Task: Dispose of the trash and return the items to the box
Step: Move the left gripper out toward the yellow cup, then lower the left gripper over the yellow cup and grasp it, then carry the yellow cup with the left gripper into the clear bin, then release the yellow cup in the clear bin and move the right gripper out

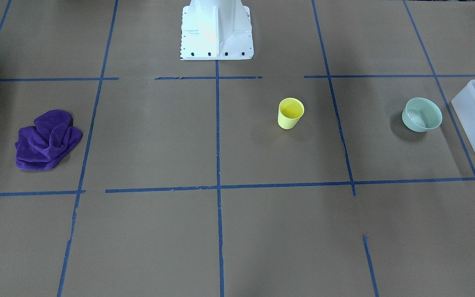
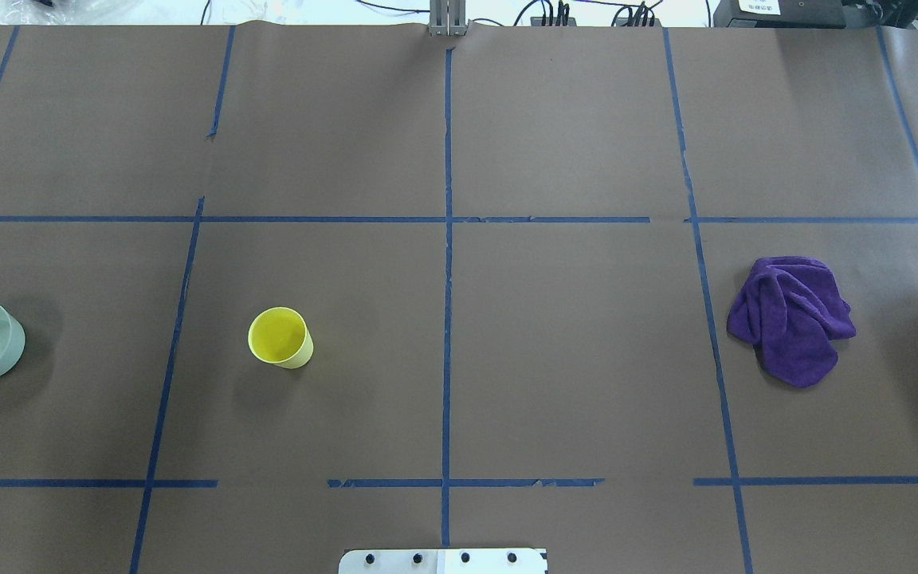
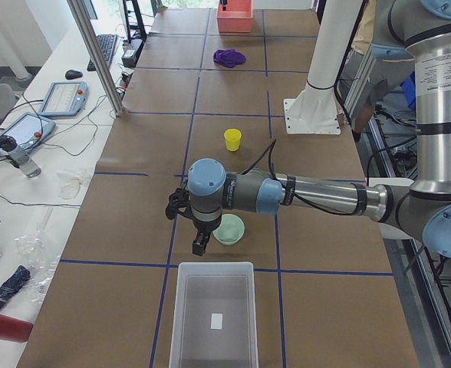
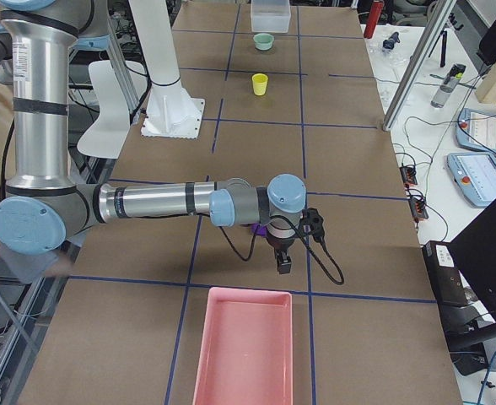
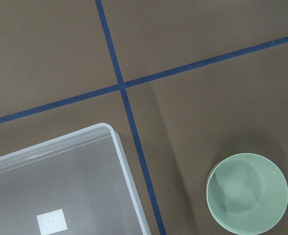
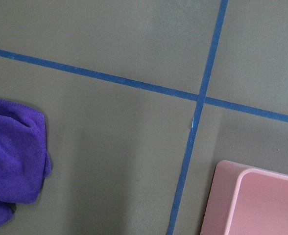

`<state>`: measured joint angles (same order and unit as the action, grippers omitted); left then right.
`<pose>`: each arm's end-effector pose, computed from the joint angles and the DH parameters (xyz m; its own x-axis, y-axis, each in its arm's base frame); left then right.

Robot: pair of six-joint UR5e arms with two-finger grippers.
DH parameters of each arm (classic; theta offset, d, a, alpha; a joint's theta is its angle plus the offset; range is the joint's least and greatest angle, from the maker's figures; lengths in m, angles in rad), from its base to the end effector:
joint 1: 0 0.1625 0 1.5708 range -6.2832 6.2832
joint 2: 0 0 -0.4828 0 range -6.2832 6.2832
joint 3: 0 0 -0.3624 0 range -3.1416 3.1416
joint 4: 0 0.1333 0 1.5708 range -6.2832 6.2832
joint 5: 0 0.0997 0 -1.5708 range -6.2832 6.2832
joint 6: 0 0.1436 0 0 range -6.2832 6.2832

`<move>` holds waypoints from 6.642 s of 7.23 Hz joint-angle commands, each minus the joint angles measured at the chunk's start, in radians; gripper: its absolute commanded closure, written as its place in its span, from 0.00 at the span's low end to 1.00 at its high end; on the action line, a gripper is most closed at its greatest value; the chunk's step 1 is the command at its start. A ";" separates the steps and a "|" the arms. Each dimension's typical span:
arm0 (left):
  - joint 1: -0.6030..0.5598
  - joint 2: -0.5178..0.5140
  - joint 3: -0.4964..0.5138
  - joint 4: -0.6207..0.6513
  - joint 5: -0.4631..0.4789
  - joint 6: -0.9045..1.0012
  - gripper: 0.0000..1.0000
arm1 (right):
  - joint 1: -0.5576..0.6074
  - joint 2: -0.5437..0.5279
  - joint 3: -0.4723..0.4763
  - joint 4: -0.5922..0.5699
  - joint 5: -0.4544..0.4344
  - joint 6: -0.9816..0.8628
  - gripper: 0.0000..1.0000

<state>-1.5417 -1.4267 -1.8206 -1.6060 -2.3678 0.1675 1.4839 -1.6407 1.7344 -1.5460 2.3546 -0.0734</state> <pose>-0.0188 -0.4046 0.6874 0.6811 0.2841 -0.6748 -0.1444 0.9557 0.2565 -0.0062 -0.4392 0.6994 0.6901 -0.2168 0.6905 0.1372 0.9760 0.1693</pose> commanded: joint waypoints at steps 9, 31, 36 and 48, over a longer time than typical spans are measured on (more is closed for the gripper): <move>0.754 -0.274 -0.163 -0.327 0.155 -1.292 0.00 | -0.008 -0.001 -0.002 0.001 0.041 -0.003 0.00; 0.552 -0.182 -0.344 -0.029 0.343 -0.920 1.00 | -0.020 0.001 -0.007 0.003 0.043 -0.002 0.00; 0.006 -0.038 0.107 -0.176 0.184 0.099 1.00 | -0.040 0.007 -0.004 0.003 0.043 0.000 0.00; 0.040 -0.043 0.613 -0.407 -0.109 0.145 1.00 | -0.083 0.012 -0.004 0.003 0.071 0.036 0.00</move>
<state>-1.5075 -1.4693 -1.2167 -2.0109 -2.4579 0.3118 1.4093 -1.6302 1.7290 -1.5438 2.4150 -0.0642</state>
